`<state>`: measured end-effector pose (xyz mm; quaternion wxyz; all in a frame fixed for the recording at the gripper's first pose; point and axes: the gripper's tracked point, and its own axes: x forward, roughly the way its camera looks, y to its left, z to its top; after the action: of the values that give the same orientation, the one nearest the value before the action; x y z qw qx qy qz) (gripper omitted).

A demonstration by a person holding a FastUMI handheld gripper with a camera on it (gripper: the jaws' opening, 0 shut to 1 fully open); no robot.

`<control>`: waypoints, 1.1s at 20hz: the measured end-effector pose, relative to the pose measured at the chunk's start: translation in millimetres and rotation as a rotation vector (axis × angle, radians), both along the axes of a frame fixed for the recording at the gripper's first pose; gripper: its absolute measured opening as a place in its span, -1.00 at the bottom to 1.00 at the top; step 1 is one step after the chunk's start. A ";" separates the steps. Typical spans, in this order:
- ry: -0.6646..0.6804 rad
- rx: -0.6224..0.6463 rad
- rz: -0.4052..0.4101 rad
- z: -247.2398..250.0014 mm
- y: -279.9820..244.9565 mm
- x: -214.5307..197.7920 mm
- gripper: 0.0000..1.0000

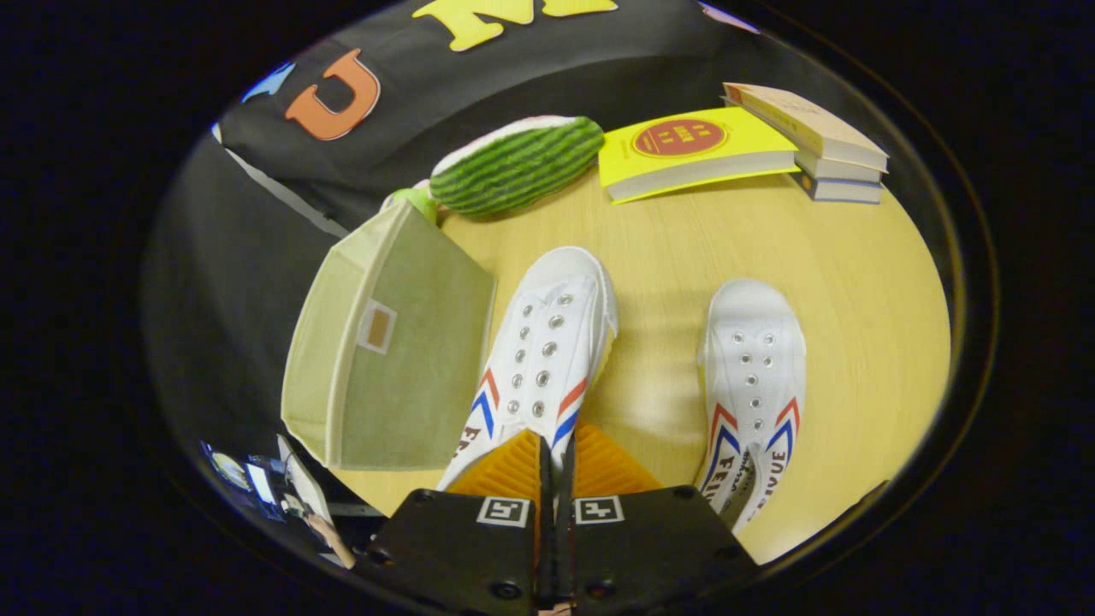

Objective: Open the storage box then place both shoes into the box .Put the left shoe in first, then the right shoe, with the right side of both shoes facing outward in a uniform manner.

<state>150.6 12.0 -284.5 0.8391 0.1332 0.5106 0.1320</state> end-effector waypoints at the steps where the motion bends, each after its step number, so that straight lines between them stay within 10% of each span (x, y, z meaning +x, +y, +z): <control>1: -0.014 0.006 0.002 14.4 7.9 1.1 -0.89; 11: -0.176 0.114 0.091 144.4 136.5 -3.1 -0.89; 22: -0.165 0.110 0.035 85.2 230.2 21.0 -0.88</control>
<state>171.7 242.2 -199.4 0.8673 0.1588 0.4342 0.1847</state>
